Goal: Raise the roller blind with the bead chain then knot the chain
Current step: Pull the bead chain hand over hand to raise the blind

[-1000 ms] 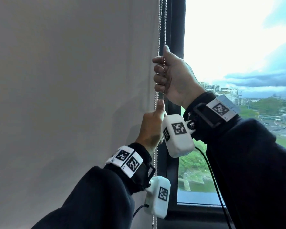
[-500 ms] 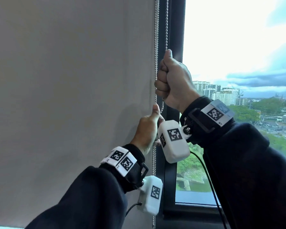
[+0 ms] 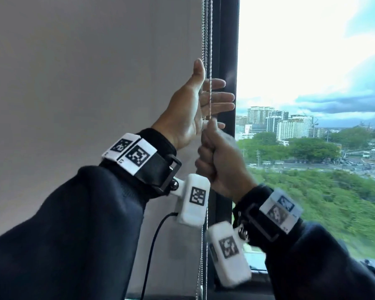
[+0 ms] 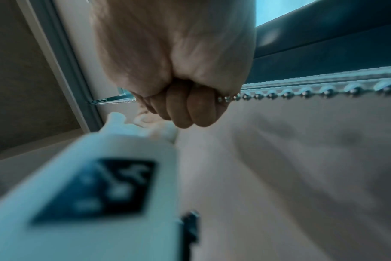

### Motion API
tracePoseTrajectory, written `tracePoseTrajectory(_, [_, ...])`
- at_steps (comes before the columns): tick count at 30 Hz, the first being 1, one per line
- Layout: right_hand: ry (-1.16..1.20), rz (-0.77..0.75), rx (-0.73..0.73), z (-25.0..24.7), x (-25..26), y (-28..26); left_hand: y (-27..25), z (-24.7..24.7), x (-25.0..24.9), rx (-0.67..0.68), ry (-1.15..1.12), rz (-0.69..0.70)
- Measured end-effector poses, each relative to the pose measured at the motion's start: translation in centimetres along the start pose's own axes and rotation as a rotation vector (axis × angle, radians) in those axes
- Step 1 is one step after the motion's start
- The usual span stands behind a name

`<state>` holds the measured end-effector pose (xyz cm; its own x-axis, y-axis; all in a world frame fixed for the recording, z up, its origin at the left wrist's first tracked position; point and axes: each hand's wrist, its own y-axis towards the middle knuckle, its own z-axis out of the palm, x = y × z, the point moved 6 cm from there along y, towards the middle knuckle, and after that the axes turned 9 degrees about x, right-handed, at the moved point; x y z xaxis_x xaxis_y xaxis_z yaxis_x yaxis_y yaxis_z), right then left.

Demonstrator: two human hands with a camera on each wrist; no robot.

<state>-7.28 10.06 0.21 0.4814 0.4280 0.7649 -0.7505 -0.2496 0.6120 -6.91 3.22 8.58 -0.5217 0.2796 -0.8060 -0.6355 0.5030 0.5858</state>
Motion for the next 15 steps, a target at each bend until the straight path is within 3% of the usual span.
tracePoseTrajectory(2, [0.024, 0.022, -0.011, -0.5, -2.3, -1.1, 0.3, 0.5, -0.3, 0.02, -0.021, -0.009])
tracePoseTrajectory(7, [0.026, 0.034, 0.037, -1.1, -3.6, -2.0, 0.6, 0.9, 0.0, -0.085, -0.081, -0.02])
tracePoseTrajectory(11, [-0.126, 0.061, 0.139, -1.6, -2.0, -1.4, 0.7, 1.4, -0.4, -0.106, -0.092, 0.017])
tracePoseTrajectory(15, [-0.055, 0.035, 0.101, -3.3, 2.6, 0.7, 0.5, 1.7, -0.5, -0.084, -0.167, 0.037])
